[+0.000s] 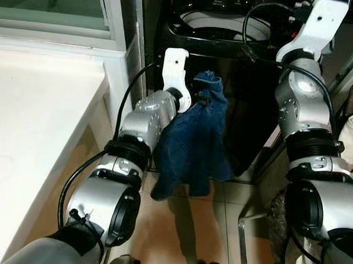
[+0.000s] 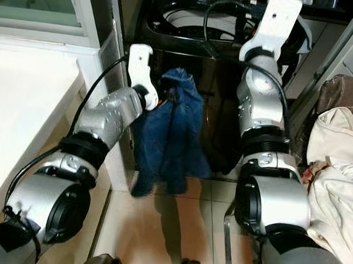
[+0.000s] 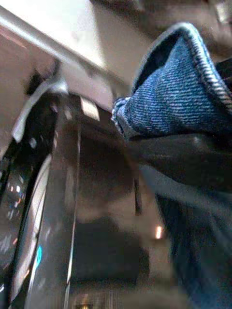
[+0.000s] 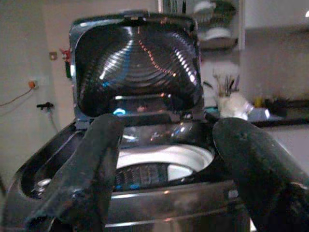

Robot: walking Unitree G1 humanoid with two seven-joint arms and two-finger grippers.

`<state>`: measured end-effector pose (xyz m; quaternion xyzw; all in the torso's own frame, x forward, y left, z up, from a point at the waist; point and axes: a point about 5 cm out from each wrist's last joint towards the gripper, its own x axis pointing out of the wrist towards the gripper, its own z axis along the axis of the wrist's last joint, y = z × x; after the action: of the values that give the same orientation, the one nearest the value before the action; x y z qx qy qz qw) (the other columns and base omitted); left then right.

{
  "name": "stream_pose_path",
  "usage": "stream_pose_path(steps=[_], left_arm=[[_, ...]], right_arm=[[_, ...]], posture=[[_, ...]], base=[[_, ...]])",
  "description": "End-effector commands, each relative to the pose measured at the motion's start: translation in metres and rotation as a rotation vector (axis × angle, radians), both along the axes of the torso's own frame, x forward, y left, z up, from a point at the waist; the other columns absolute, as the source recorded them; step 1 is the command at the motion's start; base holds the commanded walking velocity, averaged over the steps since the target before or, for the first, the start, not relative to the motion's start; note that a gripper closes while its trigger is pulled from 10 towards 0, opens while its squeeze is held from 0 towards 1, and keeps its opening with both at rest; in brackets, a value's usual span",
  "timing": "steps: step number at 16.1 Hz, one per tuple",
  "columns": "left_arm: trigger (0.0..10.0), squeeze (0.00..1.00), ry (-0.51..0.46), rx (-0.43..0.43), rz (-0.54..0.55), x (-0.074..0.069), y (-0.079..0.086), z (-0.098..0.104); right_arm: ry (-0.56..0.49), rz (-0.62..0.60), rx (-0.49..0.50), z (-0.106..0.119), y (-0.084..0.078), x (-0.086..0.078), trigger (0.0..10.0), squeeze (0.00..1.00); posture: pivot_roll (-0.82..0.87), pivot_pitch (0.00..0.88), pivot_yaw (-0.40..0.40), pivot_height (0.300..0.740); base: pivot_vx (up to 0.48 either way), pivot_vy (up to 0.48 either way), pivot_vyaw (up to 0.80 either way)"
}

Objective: Clothes washing

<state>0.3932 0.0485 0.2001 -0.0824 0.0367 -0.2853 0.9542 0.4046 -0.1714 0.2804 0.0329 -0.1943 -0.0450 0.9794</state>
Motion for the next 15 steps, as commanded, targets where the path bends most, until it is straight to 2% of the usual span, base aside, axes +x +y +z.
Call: stream_pose_path(steps=[1, 2, 3, 4, 5, 7, 8, 9, 10, 11, 13, 14, 15], left_arm=[[0.0, 0.00, -0.111, 0.119, 0.060, 0.000, 0.006, 0.006], [0.0, 0.00, -0.188, 0.268, 0.123, -0.001, 0.013, 0.000], [0.0, 0.00, -0.218, 0.344, 0.155, -0.005, 0.017, -0.008], [0.0, 0.00, -0.216, 0.407, 0.178, -0.011, 0.021, -0.023], [0.0, 0.00, -0.208, 0.456, 0.224, -0.014, 0.028, -0.036], [0.0, 0.00, -0.132, 0.474, 0.285, -0.019, 0.044, -0.064], [0.0, 0.00, -0.072, 0.462, 0.303, -0.022, 0.052, -0.081], [0.0, 0.00, -0.043, 0.449, 0.313, -0.025, 0.056, -0.089], [0.0, 0.00, 0.001, 0.450, 0.315, -0.031, 0.061, -0.106], [0.0, 0.00, 0.063, 0.457, 0.306, -0.041, 0.065, -0.125], [0.0, 0.00, 0.205, 0.408, 0.289, -0.060, 0.066, -0.157], [0.0, 0.00, 0.272, 0.428, 0.274, -0.073, 0.066, -0.175], [0.0, 0.00, 0.320, 0.458, 0.272, -0.084, 0.068, -0.190]], right_arm=[[0.094, 0.009, 0.011, -0.025, -0.001, 0.000, 10.0, 1.00], [0.174, -0.017, -0.016, -0.049, -0.004, -0.003, 10.0, 1.00], [0.230, -0.053, -0.040, -0.073, -0.009, -0.008, 10.0, 0.00], [0.318, -0.076, -0.053, -0.106, -0.014, -0.016, 10.0, 0.00], [0.367, -0.078, -0.083, -0.128, -0.015, -0.023, 10.0, 0.00], [0.409, -0.034, -0.132, -0.156, -0.013, -0.035, 10.0, 0.00], [0.453, 0.013, -0.183, -0.173, -0.009, -0.041, 10.0, 0.00], [0.489, 0.041, -0.186, -0.182, -0.008, -0.045, 10.0, 0.00], [0.568, 0.168, -0.165, -0.202, 0.001, -0.054, 10.0, 0.00], [0.630, 0.187, -0.152, -0.219, 0.002, -0.062, 10.0, 0.00], [0.769, 0.102, -0.002, -0.246, -0.009, -0.078, 10.0, 0.00], [0.820, 0.068, 0.010, -0.260, -0.012, -0.088, 10.0, 0.00], [0.865, 0.068, -0.040, -0.272, -0.012, -0.099, 10.0, 0.00]], posture=[[-0.07, 0.000, -0.017, 0.740], [-0.07, 0.000, -0.018, 0.740], [-0.07, 0.000, -0.017, 0.740], [-0.07, 0.000, -0.015, 0.740], [-0.06, 0.000, -0.014, 0.740], [-0.06, 0.000, -0.009, 0.740], [-0.06, 0.000, -0.009, 0.740], [-0.06, 0.000, -0.009, 0.740], [-0.06, 0.000, -0.007, 0.740], [-0.06, 0.000, -0.008, 0.740], [-0.06, 0.000, -0.011, 0.740], [-0.06, 0.000, -0.010, 0.740], [-0.06, 0.000, -0.010, 0.740]], base=[[0.000, 0.000, 0.00], [0.000, 0.000, 0.00], [0.000, 0.000, 0.00], [0.000, 0.000, 0.00], [0.000, 0.000, 0.00], [0.000, 0.000, 0.00], [0.000, 0.000, 0.00], [0.000, 0.000, 0.00], [0.000, 0.000, 0.00], [0.000, 0.000, 0.00], [0.000, 0.000, 0.00], [0.000, 0.000, 0.00], [0.000, 0.000, 0.00]])
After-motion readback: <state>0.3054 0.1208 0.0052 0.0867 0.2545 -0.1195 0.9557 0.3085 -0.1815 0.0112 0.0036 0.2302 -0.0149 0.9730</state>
